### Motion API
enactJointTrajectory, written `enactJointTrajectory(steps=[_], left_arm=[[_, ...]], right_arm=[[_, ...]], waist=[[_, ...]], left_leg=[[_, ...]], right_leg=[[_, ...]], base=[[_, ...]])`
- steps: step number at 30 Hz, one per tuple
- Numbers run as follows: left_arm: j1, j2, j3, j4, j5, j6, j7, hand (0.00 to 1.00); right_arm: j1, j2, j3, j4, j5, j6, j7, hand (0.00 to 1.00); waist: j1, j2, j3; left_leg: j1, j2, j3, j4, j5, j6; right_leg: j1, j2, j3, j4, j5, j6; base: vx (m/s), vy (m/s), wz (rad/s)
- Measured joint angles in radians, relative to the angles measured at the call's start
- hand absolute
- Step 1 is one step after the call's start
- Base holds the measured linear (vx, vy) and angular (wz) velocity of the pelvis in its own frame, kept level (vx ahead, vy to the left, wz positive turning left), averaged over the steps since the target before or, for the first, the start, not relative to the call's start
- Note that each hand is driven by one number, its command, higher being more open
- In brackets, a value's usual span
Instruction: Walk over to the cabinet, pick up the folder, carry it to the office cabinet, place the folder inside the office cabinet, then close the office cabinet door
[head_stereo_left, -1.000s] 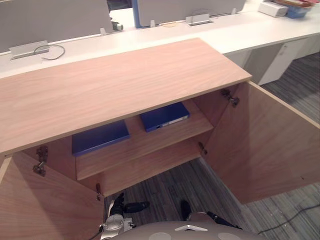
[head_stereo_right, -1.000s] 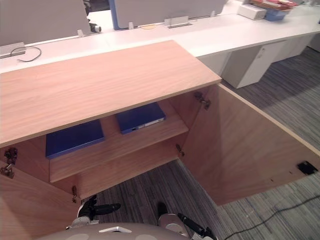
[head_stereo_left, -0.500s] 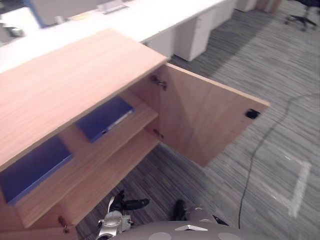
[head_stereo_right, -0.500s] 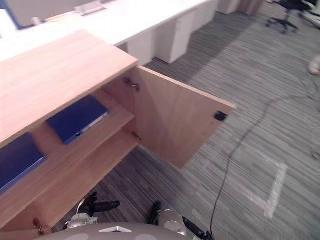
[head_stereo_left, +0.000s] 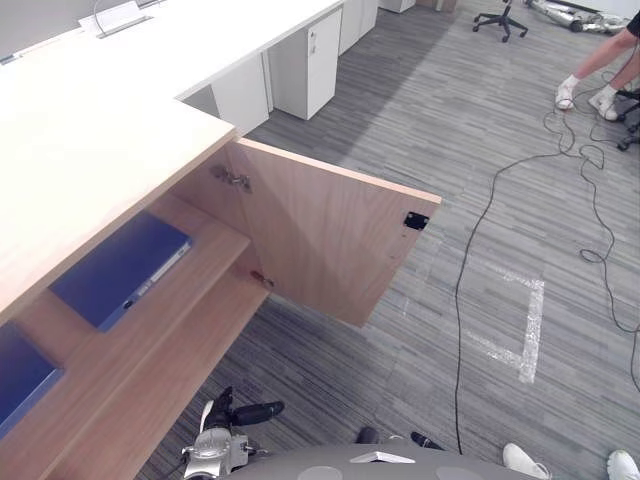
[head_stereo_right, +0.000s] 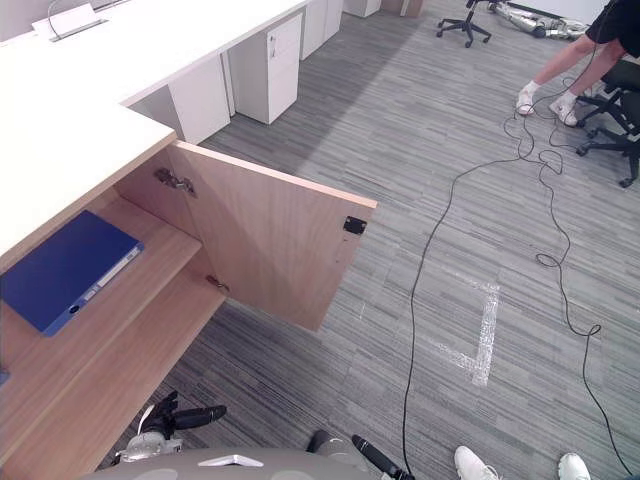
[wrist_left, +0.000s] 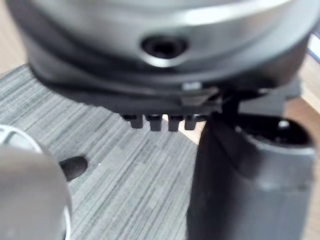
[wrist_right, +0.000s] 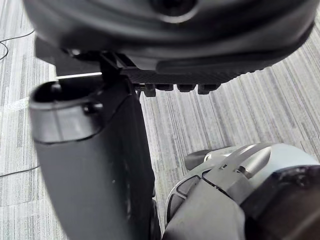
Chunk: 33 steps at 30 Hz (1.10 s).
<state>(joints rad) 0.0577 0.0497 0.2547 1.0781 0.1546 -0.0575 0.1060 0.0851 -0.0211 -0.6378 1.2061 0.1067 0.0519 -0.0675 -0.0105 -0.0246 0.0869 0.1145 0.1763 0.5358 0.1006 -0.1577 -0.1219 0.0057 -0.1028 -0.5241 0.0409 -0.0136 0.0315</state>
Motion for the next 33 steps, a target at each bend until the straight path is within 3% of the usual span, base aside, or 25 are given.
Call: enactJointTrajectory(steps=[4,11,14,18,20,21,22,23,25,27,29,33], left_arm=[[0.000,0.008,-0.004,0.000,-0.005,0.006,0.002,1.00],[0.000,0.008,-0.009,0.004,-0.004,0.008,0.003,1.00],[0.000,0.013,0.001,0.012,0.002,0.010,0.008,1.00],[0.013,0.032,0.003,0.013,0.015,0.015,0.022,1.00],[0.021,0.046,0.011,0.012,0.022,0.015,0.023,1.00],[0.027,0.063,0.027,0.015,0.033,0.013,0.023,1.00],[0.039,0.061,0.025,0.016,0.056,0.012,0.024,1.00],[0.048,0.055,0.025,0.015,0.060,0.012,0.023,1.00],[0.082,0.073,0.026,0.014,0.090,0.016,0.025,1.00],[0.090,0.089,0.024,0.014,0.091,0.017,0.025,1.00],[0.097,0.096,0.006,0.014,0.089,0.022,0.030,1.00],[0.077,0.089,-0.064,0.015,0.084,0.020,0.021,1.00]], right_arm=[[0.006,0.013,-0.003,0.000,0.020,0.000,-0.007,1.00],[0.008,0.004,0.045,-0.015,0.066,-0.014,-0.016,1.00],[0.047,0.010,0.178,-0.155,0.106,-0.013,-0.052,1.00],[0.056,0.016,0.306,-0.580,0.102,-0.031,-0.076,1.00],[0.044,0.013,0.307,-0.732,0.096,-0.055,-0.077,1.00],[0.021,0.008,0.305,-0.804,0.095,-0.079,-0.081,1.00],[-0.001,-0.030,0.299,-0.855,0.094,-0.108,-0.093,1.00],[-0.016,-0.057,0.292,-0.876,0.092,-0.117,-0.096,1.00],[-0.066,-0.095,0.283,-0.918,0.055,-0.128,-0.104,1.00],[-0.089,-0.095,0.284,-0.927,0.037,-0.128,-0.113,1.00],[-0.092,-0.101,0.290,-0.927,-0.004,-0.125,-0.118,1.00],[-0.097,-0.190,0.381,-0.926,-0.037,-0.119,-0.105,1.00]], waist=[[0.002,-0.009,0.001],[0.001,-0.001,0.000],[-0.001,0.000,0.000],[-0.020,-0.003,-0.004],[-0.015,-0.020,-0.007],[-0.008,-0.056,-0.005],[-0.008,-0.036,-0.017],[-0.015,-0.011,-0.022],[-0.013,-0.021,-0.038],[-0.015,-0.049,-0.035],[-0.013,-0.061,-0.038],[-0.022,-0.047,-0.035]], left_leg=[[0.012,-0.025,-0.030,-0.013,0.007,0.010],[0.021,-0.058,-0.054,-0.020,0.016,0.019],[0.037,-0.068,-0.052,-0.018,0.019,0.019],[0.036,-0.081,-0.051,0.005,0.019,0.019],[0.019,-0.083,-0.054,0.073,0.018,0.019],[-0.022,-0.088,-0.051,0.133,-0.029,0.018],[-0.008,-0.097,-0.075,-0.029,0.012,0.037],[-0.011,-0.087,-0.083,-0.087,0.091,0.045],[0.001,-0.103,-0.083,-0.101,0.078,0.041],[0.003,-0.103,-0.090,-0.098,0.078,0.041],[0.002,-0.099,-0.093,-0.089,0.076,0.044],[0.002,-0.093,-0.090,-0.078,0.075,0.044]], right_leg=[[0.051,-0.008,-0.026,-0.062,0.024,0.020],[0.091,-0.030,-0.055,-0.100,0.036,0.035],[0.104,-0.038,-0.045,-0.107,0.041,0.041],[0.101,-0.055,-0.023,-0.114,0.052,0.049],[0.111,-0.078,-0.019,-0.109,0.056,0.050],[0.120,-0.113,-0.013,-0.102,0.056,0.051],[0.119,-0.113,-0.017,-0.089,0.058,0.054],[0.121,-0.100,-0.022,-0.087,0.056,0.057],[0.118,-0.117,-0.020,-0.075,0.052,0.077],[0.117,-0.124,-0.021,-0.059,0.052,0.077],[0.118,-0.124,-0.020,-0.055,0.052,0.077],[0.114,-0.126,-0.019,-0.041,0.053,0.077]], base=[[0.01,0.077,0.20],[0.04,0.096,0.13],[0.04,0.085,-0.14],[0.02,0.070,-0.14],[0.05,0.111,-0.04],[0.04,0.122,0.09],[0.03,0.108,0.14],[0.05,0.125,0.03],[0.09,0.156,0.03],[0.06,0.081,0.10],[0.04,0.005,0.05],[0.01,-0.028,-0.07]])
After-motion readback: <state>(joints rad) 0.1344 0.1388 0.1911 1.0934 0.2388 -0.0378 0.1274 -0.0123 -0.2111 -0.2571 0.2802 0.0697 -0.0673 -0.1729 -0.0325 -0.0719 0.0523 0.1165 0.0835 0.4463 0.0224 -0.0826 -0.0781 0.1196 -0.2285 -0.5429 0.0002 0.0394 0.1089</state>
